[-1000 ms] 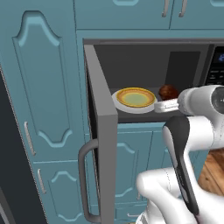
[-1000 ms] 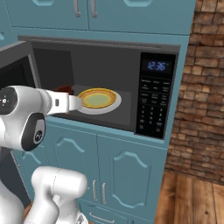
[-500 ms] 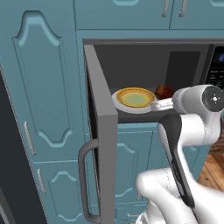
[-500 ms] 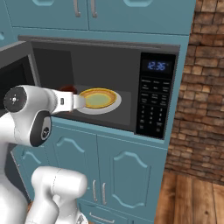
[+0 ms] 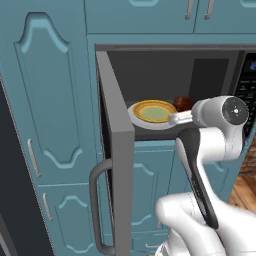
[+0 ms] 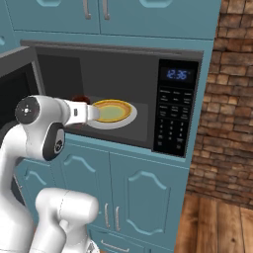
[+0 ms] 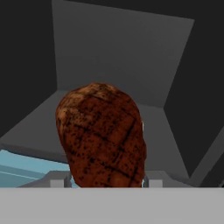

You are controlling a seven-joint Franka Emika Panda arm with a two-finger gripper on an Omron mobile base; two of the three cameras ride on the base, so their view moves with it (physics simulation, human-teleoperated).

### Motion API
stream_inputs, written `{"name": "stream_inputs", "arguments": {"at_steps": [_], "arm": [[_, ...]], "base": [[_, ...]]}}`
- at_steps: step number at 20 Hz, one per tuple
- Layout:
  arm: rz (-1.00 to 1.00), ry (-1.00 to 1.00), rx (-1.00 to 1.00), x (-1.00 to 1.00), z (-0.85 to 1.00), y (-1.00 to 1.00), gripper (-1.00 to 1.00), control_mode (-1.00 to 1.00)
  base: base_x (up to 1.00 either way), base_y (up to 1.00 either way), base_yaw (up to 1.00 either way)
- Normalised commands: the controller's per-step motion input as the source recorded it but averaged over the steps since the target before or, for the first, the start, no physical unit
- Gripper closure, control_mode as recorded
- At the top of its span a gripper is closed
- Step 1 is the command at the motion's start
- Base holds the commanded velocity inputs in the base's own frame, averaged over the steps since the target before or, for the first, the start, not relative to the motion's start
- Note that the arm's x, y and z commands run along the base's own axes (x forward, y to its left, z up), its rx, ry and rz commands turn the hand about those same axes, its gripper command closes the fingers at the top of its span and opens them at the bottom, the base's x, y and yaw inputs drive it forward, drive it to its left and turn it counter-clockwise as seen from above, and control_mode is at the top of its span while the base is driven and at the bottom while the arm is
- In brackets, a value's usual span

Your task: Transport the steak from the fridge to the microwave and turn on the microwave.

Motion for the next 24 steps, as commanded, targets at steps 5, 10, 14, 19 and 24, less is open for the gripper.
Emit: {"name": "stream_inputs", "arguments": {"at_steps": [5, 10, 14, 19, 24], "arm": [[0.01, 0.0, 0.0, 0.28, 0.0, 0.0, 1.0, -1.0], [0.0, 0.01, 0.0, 0.3, -0.1, 0.0, 1.0, -1.0], [0.0, 0.01, 0.0, 0.46, -0.08, 0.0, 1.0, -1.0], [0.0, 0.0, 0.0, 0.39, -0.12, 0.0, 1.0, -1.0], [0.0, 0.0, 0.0, 0.27, -0.14, 0.0, 1.0, -1.0]], "base": [[0.0, 0.0, 0.0], [0.0, 0.0, 0.0], [0.0, 0.0, 0.0], [0.0, 0.0, 0.0], [0.0, 0.0, 0.0]]}}
